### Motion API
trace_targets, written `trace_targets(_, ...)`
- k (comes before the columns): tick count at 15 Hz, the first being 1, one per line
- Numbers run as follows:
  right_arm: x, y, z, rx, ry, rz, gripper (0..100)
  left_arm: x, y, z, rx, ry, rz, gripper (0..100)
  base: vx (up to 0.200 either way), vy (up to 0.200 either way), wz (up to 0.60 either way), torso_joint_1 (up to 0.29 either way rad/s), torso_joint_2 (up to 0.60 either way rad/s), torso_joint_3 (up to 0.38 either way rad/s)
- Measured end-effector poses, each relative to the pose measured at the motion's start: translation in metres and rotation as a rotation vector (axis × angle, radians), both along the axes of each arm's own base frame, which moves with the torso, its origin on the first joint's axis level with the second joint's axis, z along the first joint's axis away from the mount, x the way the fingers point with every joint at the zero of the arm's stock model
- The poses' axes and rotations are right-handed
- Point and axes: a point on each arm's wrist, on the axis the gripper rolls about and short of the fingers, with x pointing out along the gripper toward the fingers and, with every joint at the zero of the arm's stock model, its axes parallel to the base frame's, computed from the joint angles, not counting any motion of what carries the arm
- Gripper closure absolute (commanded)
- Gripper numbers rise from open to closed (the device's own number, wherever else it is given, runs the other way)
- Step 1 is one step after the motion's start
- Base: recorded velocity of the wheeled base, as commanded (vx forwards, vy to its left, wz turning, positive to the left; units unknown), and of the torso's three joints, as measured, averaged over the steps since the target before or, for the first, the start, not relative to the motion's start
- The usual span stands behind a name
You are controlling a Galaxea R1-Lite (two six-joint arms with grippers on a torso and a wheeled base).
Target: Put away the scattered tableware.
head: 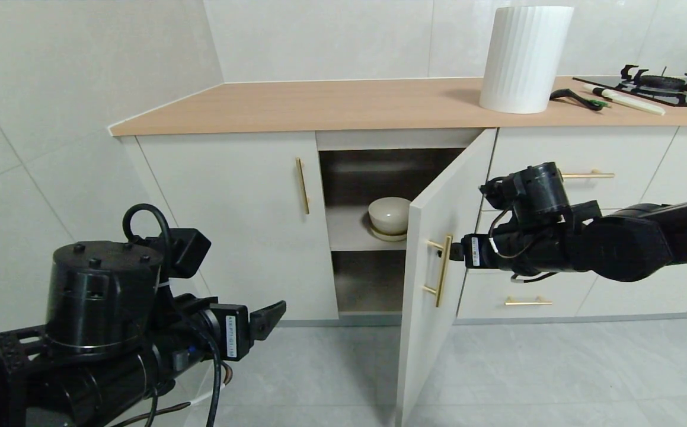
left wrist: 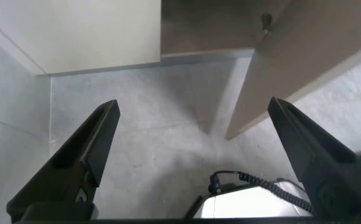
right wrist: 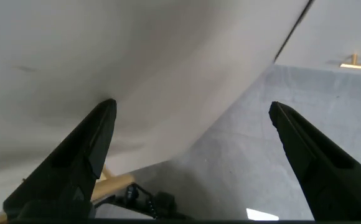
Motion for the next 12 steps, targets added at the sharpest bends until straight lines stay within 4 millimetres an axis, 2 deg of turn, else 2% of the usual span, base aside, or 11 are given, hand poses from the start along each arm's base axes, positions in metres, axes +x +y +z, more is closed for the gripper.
trace_targets(2, 0.008, 0.003, -0.011, 0.013, 0.002, -0.014, 0, -0.001, 0.001, 0.001, 0.003, -0.005, -0.003, 0, 0.000, 0.000, 0.00, 0.000, 0.00, 0.000)
trace_targets(5, 0.019, 0.008, -0.019, 0.056, -0.037, -0.062, 0, -0.002, 0.001, 0.002, 0.001, -0.005, -0.003, 0, 0.200, 0.000, 0.00, 0.001, 0.00, 0.004)
trace_targets(8, 0.022, 0.009, -0.026, 0.062, -0.026, -0.070, 0, -0.002, 0.001, 0.002, 0.000, -0.006, -0.002, 0, 0.200, 0.000, 0.00, 0.006, 0.00, 0.002)
trace_targets(12, 0.029, 0.012, -0.030, 0.105, -0.015, -0.100, 0, -0.002, 0.001, 0.002, -0.001, -0.008, -0.002, 0, 0.000, 0.000, 0.00, 0.000, 0.00, 0.000)
